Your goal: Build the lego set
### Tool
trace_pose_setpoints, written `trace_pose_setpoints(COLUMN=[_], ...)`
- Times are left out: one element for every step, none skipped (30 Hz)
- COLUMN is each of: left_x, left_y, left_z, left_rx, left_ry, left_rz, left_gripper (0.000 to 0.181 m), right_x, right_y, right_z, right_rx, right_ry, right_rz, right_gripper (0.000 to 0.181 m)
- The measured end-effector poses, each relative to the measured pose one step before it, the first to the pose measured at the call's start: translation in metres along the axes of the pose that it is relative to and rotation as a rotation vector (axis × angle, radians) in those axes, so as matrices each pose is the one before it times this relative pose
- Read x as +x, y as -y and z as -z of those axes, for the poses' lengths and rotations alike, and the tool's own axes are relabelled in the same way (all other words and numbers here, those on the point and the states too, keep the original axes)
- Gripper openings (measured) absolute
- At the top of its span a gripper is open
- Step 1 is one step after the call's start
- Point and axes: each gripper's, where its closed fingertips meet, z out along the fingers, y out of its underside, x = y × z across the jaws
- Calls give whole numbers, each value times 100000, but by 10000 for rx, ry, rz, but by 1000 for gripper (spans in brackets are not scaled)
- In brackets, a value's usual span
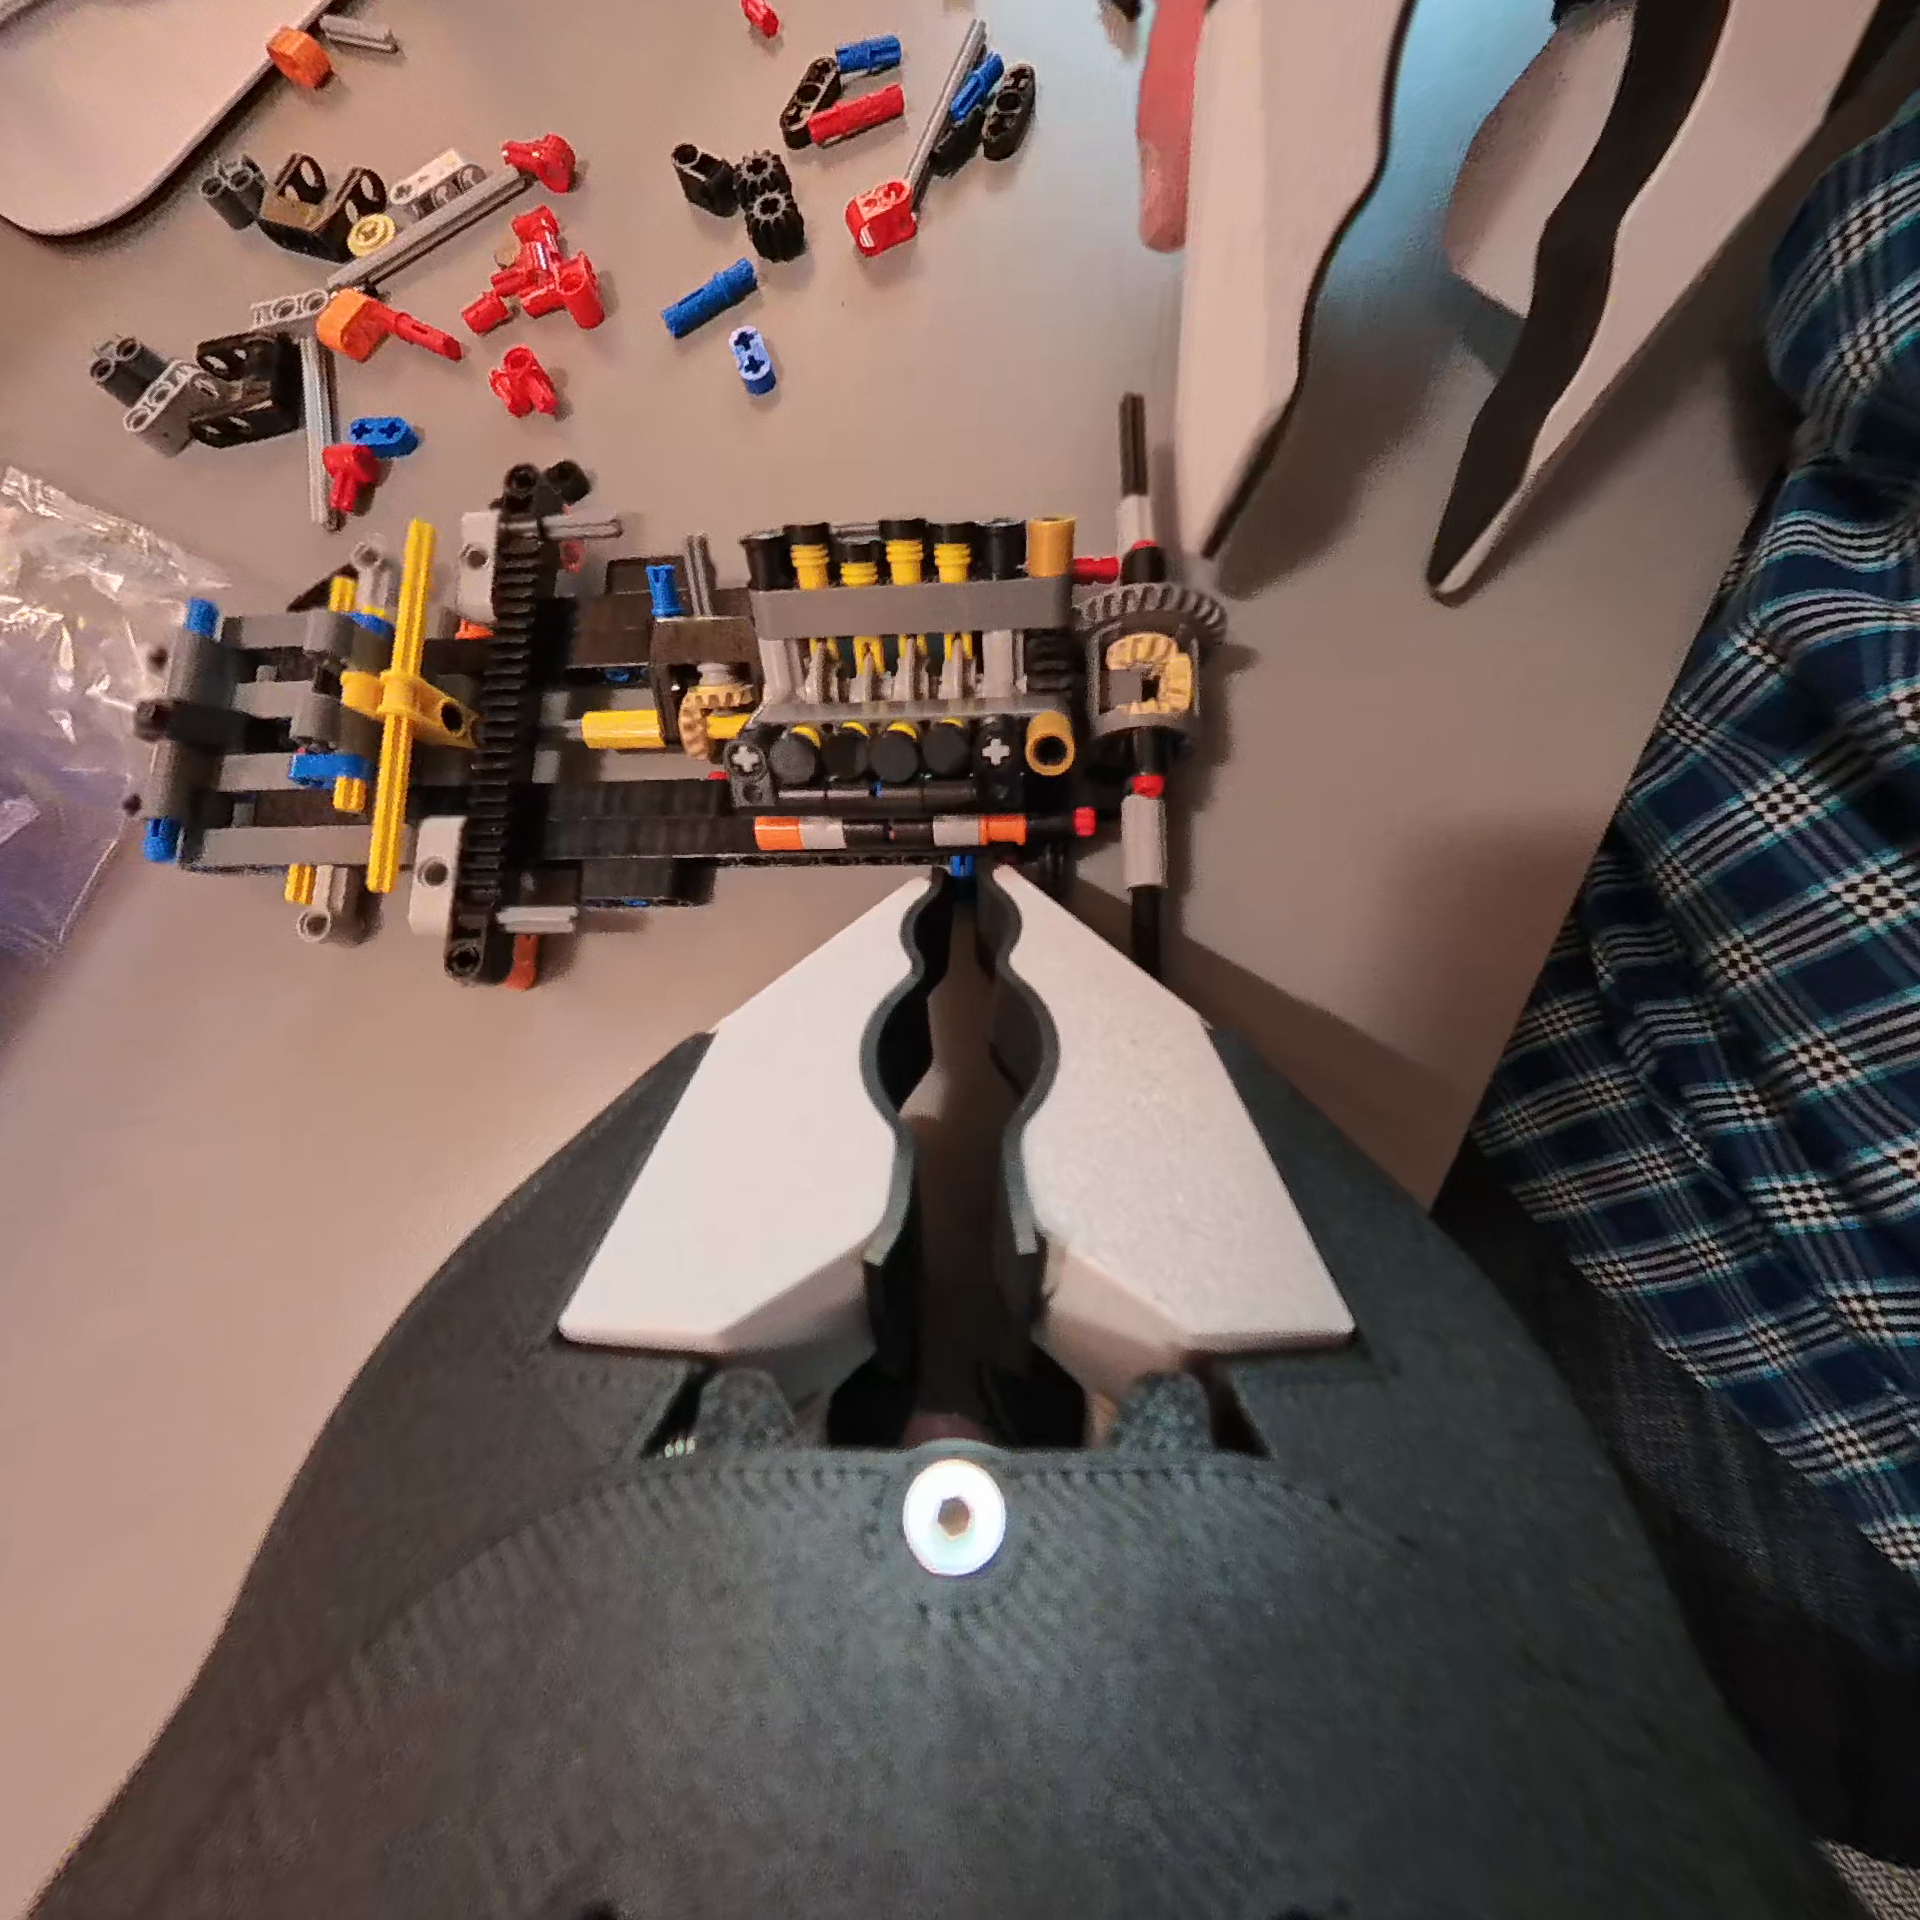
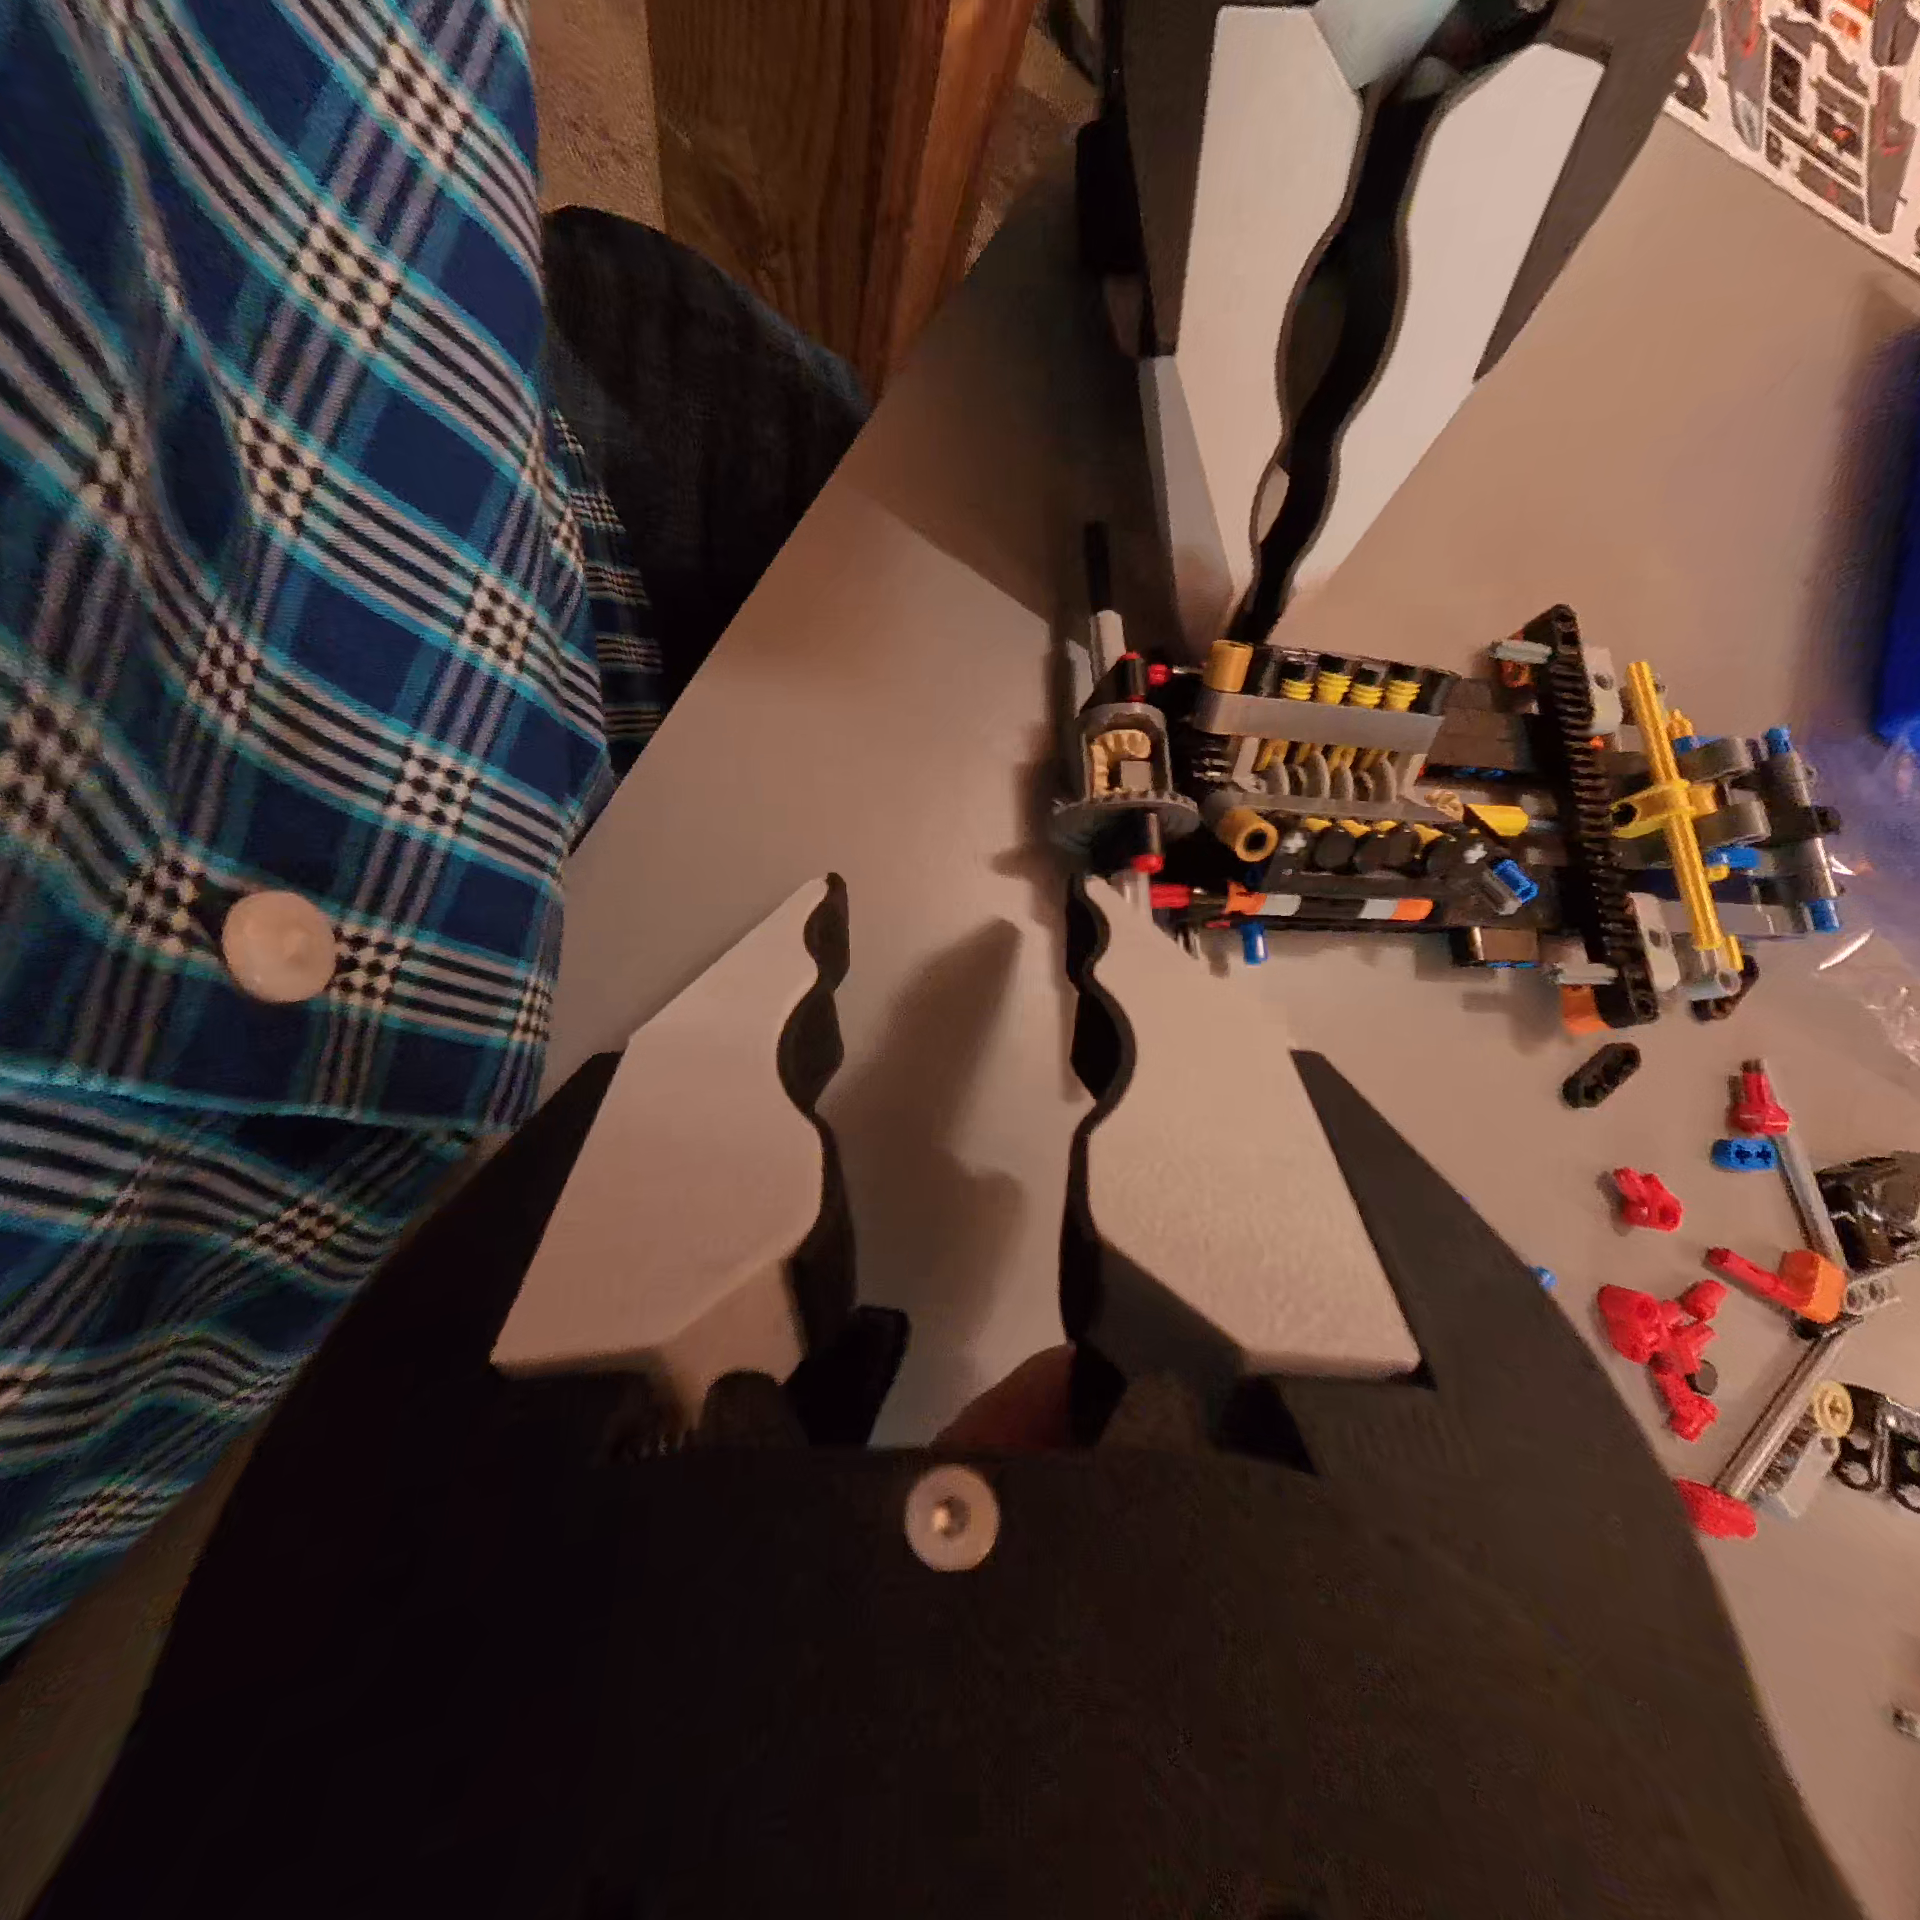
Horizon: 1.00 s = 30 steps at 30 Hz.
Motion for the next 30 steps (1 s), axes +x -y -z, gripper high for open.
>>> trace_pose_setpoints(left_x=[-7, 6, -6, -2, 3, 4, -2, -4, 5, -2, 2, -1, 4, 9, 7, 23, 25, 1, -17, -3, -3, -4, 6, -5, 5, -3, 3, -5, 3, -4], left_y=[5, -1, -3, -1, 4, -7, 0, 6, 2, -10, 4, -5, 2, 7, 6, 7, 14, 1, 0, -5, -5, 2, 0, 1, -4, 5, -5, 1, -6, 0], left_z=[-18, -4, 3, -2, -4, -6, -2, -6, 1, -2, -4, 6, -13, -5, -6, -5, -14, -2, -2, -4, -4, 1, 0, -4, 3, -6, 6, 2, -3, 2], left_rx=[-3, 7, 2, 0, 3, 4, 1, 1, 1, 1, -1, 0, 2, 1, 1, 1, -1, 1, 1, 0, 0, 1, 0, 2, 1, 0, 0, 0, -1, -1], left_ry=[22, 11, 0, -6, -10, -6, -6, -2, 4, 6, 4, 4, 1, -3, -9, -15, -13, -6, 3, 17, 17, 9, -3, -11, -6, -2, 2, 10, 13, 10], left_rz=[1, -1, 2, 4, 5, 2, 5, 0, -5, -3, 0, -3, -6, -4, 1, -8, -1, 9, 3, -11, -11, -8, 3, 11, 5, 2, -1, -9, -12, -7], left_gripper=[3, 3, 3, 3, 3, 3, 3, 3, 3, 3, 3, 3, 3, 3, 3, 3, 3, 3, 3, 3, 3, 3, 3, 3, 3, 3, 3, 3, 3, 3], right_x=[-105, -72, 127, 354, 292, 199, 92, -51, -79, -65, -40, -38, -55, -67, -56, -81, -103, -328, -159, -89, 28, 227, 260, 308, 318, 206, -15, -122, -168, -120], right_y=[-198, -26, 234, 283, 110, -59, -185, -228, -99, 38, 25, 13, 7, -2, 26, 66, 94, -4, -184, -83, 11, 82, 214, 255, 119, -150, -313, -250, 23, 1], right_z=[-112, -20, 132, 160, 72, -47, -144, -198, -161, -40, 32, 47, 38, 32, 54, 75, 85, 6, -132, -82, 45, 128, 168, 111, 15, -95, -174, -188, -92, -22], right_rx=[-107, 1, 141, 140, 30, -49, -101, -110, -45, 23, 9, 15, 15, 13, 17, 33, 46, -8, -90, 15, 37, 48, 116, 128, 41, -95, -173, -126, 39, -7], right_ry=[-2, 19, -83, -177, -92, -38, 1, 48, 28, 23, 1, -6, 17, 22, 24, 29, 46, 196, 76, 26, -19, -152, -130, -106, -95, -52, 34, 56, 91, 52], right_rz=[45, -20, -56, -91, -95, -61, -18, 13, 3, -9, 35, 22, -15, -19, 10, 65, 70, -5, -62, -75, -38, 38, -20, -129, -136, -58, 29, 40, -44, -19], right_gripper=[41, 41, 43, 49, 54, 57, 58, 59, 60, 60, 60, 59, 59, 58, 57, 55, 49, 42, 44, 45, 46, 48, 52, 57, 63, 67, 67, 67, 66, 67])
